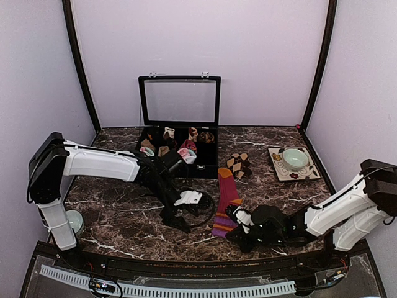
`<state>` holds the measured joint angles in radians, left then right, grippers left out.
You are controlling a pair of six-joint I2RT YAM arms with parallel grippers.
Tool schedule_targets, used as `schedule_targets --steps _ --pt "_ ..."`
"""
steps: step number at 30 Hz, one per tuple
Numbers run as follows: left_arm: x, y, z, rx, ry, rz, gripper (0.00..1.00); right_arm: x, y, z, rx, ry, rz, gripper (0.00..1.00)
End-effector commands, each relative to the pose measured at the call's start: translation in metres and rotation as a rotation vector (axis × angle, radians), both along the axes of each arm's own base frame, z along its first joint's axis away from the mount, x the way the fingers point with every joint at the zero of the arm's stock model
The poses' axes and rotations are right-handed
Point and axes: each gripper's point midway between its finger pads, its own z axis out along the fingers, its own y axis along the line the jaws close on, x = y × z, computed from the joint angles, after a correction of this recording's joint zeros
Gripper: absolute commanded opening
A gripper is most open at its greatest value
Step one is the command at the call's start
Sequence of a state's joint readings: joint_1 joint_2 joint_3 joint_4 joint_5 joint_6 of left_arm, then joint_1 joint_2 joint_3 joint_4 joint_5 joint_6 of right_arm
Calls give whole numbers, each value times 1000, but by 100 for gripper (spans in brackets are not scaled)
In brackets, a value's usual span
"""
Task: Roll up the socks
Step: Roll the sock at the center of the board.
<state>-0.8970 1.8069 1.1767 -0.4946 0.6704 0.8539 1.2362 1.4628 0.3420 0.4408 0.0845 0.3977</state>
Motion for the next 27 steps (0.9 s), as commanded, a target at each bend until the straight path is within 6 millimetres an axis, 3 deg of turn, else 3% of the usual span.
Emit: schedule_targets --steps 1,9,18,27 --pt "-4 -23 2 -24 -84 -77 67 -11 -12 -22 -45 157 -26 0" --pt "-13 -54 -6 -35 -99 -131 56 -9 -18 -31 -20 317 -79 0" --pt "-9 -63 -26 -27 -170 -156 46 -14 -23 -39 16 492 -121 0" --pt "-13 -70 -36 -28 -163 -168 37 -16 -20 -39 31 558 -136 0"
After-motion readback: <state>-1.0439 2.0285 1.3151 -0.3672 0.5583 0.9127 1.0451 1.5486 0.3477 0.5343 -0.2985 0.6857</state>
